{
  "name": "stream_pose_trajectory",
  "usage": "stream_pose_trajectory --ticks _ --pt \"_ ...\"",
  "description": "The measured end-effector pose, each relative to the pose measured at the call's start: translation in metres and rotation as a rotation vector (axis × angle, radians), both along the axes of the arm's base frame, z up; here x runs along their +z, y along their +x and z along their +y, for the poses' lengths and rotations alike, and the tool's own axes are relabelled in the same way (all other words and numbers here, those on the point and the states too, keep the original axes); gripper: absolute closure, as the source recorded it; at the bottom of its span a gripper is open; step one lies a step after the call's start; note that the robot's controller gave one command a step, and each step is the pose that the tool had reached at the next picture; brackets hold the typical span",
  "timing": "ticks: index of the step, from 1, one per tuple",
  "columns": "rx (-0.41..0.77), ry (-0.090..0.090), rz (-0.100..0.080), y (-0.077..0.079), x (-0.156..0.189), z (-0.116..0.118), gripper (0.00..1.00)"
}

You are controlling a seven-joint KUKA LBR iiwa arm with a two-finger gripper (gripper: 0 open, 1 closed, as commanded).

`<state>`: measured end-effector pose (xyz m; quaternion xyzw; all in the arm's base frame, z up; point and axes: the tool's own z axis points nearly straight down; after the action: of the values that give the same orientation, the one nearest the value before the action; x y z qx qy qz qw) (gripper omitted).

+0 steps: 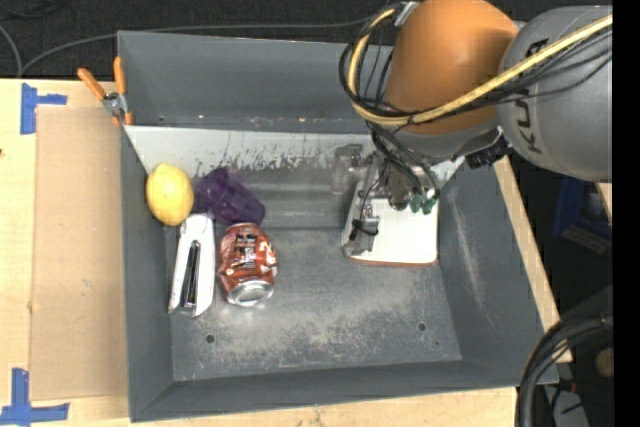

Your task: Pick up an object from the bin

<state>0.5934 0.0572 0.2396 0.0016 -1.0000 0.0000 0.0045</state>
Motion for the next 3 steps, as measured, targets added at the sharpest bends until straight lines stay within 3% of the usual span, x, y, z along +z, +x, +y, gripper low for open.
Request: stream_pose_trajectory --ticks 1,2,3 --pt "-0.002 0.000 -0.008 0.001 0.005 0.000 0.00" --pt "0.012 0.002 0.003 0.006 -0.058 0.053 0.00" --pt "-0.020 -0.002 -0.012 -0.017 -0.064 0.066 0.00"
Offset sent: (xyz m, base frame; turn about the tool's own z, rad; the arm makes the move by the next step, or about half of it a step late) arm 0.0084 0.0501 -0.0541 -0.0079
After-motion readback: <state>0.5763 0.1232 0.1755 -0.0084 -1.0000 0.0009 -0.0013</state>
